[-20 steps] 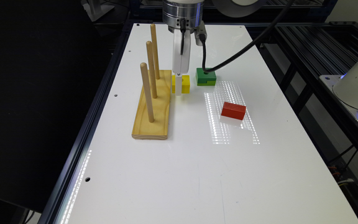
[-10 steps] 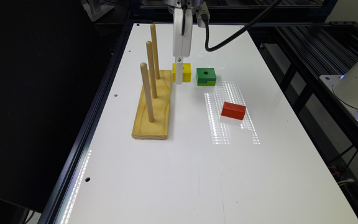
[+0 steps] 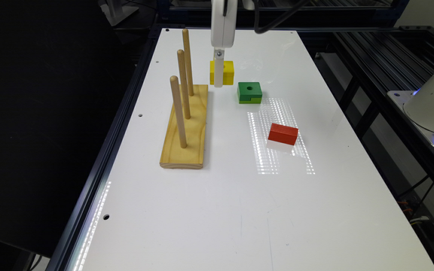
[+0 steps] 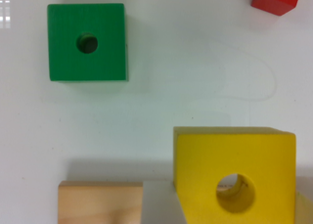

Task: Pick up yellow block.

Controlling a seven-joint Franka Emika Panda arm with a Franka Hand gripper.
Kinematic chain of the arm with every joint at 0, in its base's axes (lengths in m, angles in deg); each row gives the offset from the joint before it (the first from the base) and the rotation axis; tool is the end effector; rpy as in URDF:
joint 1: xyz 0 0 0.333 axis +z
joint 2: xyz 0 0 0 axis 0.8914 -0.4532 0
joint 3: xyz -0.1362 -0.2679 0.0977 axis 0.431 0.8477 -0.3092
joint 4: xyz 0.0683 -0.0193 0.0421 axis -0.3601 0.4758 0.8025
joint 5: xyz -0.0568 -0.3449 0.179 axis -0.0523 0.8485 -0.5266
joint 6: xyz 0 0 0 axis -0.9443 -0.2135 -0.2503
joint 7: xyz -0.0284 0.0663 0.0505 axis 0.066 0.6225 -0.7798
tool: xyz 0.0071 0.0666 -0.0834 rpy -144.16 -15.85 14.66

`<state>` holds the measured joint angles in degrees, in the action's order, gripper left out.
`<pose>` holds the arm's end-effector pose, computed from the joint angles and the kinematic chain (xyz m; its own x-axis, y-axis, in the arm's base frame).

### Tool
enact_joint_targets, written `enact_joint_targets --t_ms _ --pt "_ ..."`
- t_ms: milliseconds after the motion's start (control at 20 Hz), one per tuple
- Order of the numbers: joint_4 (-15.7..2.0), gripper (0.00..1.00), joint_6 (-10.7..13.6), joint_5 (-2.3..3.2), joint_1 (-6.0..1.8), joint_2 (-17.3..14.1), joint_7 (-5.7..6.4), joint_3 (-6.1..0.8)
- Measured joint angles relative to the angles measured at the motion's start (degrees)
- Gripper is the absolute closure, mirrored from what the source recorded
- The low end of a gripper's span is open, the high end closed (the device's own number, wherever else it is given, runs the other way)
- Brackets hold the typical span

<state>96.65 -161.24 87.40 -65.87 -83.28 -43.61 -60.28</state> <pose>0.5498 -0.0009 0.2889 0.7121 -0.7020 0.0134 -0.7013 -0.7121 -0.0331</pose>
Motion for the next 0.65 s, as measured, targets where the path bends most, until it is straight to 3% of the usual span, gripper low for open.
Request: enact_joint_targets --t_ms 300,650 --pt "-0.12 1.0 0.57 0.0 0.0 0.97 0.0 -0.01" --pt "-0.06 1.0 6.14 -0.13 0.03 6.45 0.45 -0.82"
